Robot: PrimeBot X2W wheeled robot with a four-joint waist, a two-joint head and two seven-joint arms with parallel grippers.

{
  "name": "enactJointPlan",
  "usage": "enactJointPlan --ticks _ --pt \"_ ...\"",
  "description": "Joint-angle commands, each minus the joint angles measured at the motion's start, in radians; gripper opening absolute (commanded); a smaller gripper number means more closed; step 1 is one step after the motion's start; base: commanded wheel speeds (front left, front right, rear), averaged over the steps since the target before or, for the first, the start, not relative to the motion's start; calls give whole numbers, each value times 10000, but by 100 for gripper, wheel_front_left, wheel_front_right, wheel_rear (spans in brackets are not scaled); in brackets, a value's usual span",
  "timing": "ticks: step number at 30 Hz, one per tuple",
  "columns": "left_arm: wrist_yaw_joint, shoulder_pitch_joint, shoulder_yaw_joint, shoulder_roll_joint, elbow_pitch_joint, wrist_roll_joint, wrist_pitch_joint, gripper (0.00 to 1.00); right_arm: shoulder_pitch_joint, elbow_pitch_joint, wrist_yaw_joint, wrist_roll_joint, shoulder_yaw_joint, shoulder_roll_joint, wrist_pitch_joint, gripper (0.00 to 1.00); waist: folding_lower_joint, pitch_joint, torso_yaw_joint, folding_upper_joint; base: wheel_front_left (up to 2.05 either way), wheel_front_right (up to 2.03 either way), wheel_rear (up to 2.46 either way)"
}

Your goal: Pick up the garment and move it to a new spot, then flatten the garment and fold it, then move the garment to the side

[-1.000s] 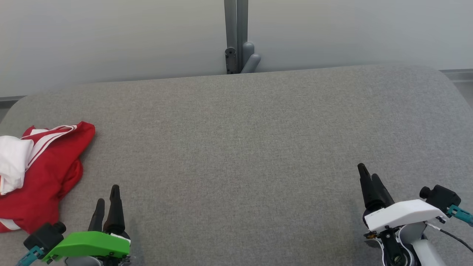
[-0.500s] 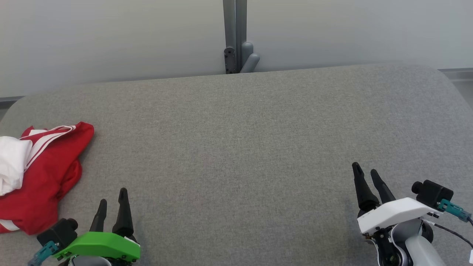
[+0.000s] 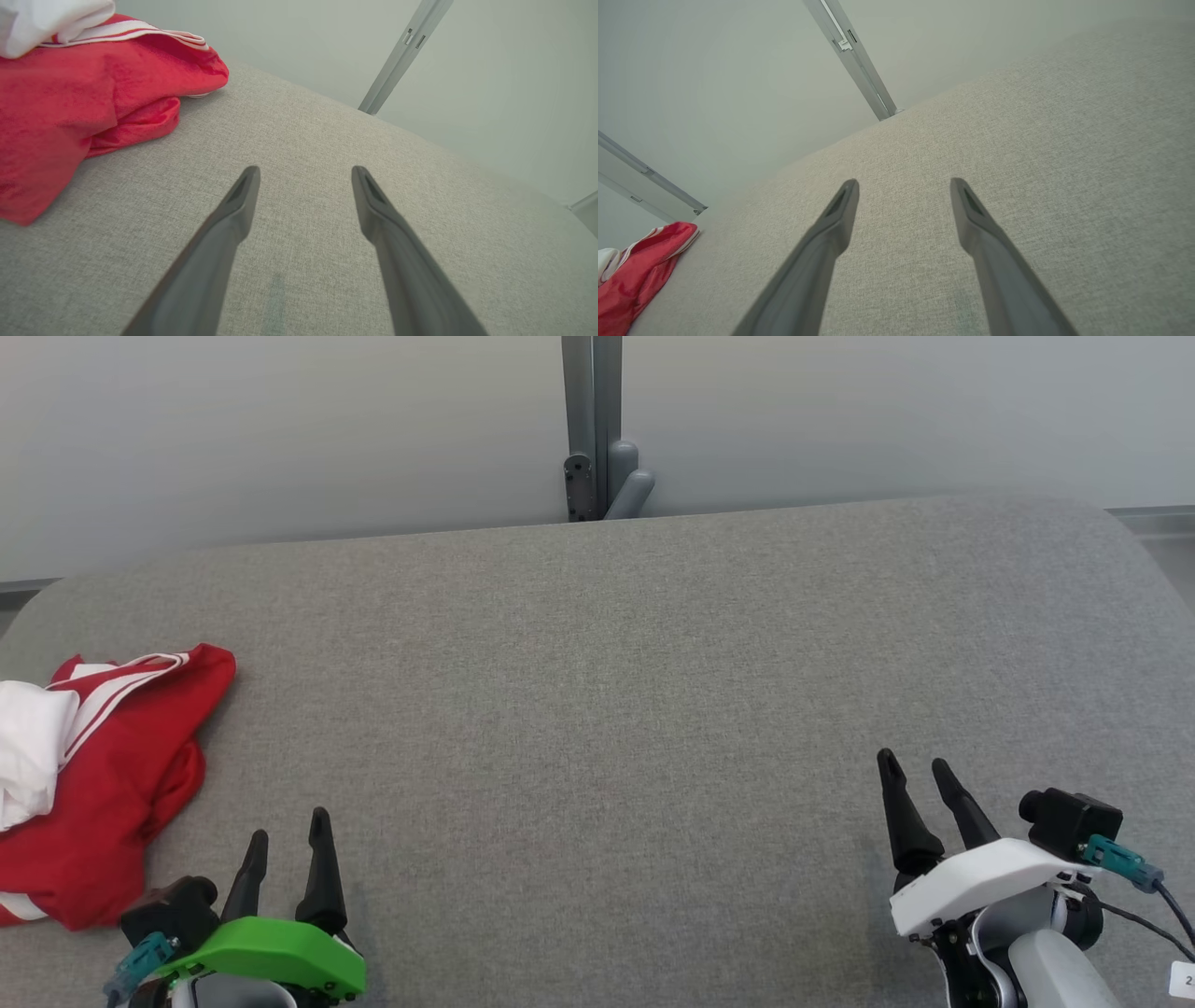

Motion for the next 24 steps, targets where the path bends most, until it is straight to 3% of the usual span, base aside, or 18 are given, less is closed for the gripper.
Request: enactJointPlan --ticks 1,24 --pt "49 -230 -33 111 -15 256 -81 100 -233 -26 4 -283 29 -90 -104 100 0 2 -2 -1 0 0 0" --pt "346 -202 -294 138 122 2442 -654 100 -294 339 4 -2650 79 -99 -612 100 0 22 -54 -1 0 0 0"
